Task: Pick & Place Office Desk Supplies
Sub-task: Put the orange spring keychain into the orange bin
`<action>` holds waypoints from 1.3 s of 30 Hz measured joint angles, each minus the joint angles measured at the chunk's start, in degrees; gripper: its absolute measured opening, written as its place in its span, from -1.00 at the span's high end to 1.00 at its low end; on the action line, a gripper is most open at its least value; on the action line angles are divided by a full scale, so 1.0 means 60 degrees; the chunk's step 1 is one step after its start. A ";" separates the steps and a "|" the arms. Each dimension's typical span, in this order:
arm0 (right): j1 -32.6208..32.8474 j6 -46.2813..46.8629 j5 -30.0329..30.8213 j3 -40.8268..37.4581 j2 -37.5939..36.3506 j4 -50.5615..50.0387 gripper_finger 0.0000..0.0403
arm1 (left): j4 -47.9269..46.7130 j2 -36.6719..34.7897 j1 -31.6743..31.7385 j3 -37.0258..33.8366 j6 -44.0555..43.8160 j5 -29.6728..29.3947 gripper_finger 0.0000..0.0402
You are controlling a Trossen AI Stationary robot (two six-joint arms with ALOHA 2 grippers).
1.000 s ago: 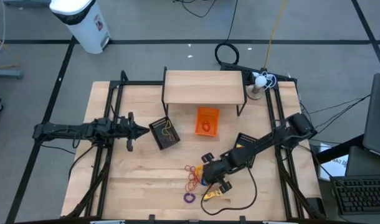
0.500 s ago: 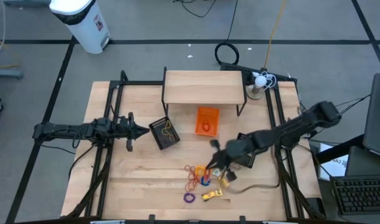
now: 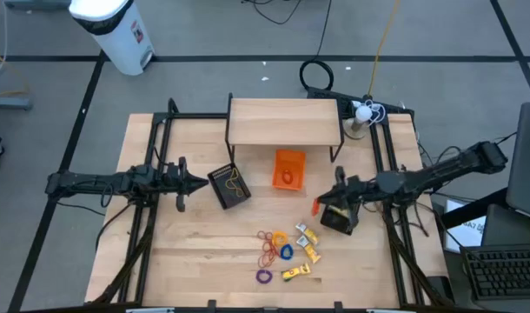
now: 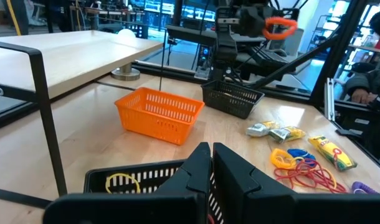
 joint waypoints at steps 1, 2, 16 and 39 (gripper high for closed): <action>0.0012 -0.0054 0.0043 -0.0119 -0.0315 -0.0010 0.99 | 0.0004 0.0000 0.0000 0.0000 0.0000 0.0001 0.90; 0.0009 -0.0099 0.0081 -0.0226 -0.0598 -0.0024 0.99 | 0.0007 0.0000 0.0000 0.0000 0.0001 0.0001 0.90; -0.0537 -0.0319 0.0223 -0.1037 -0.3735 -0.1581 0.99 | -0.0004 0.0000 0.0000 0.0022 0.0000 0.0013 0.90; -0.0541 -0.0644 0.0225 -0.1977 -0.5104 -0.1856 0.99 | -0.0061 0.0000 0.0004 0.0026 0.0000 0.0016 0.90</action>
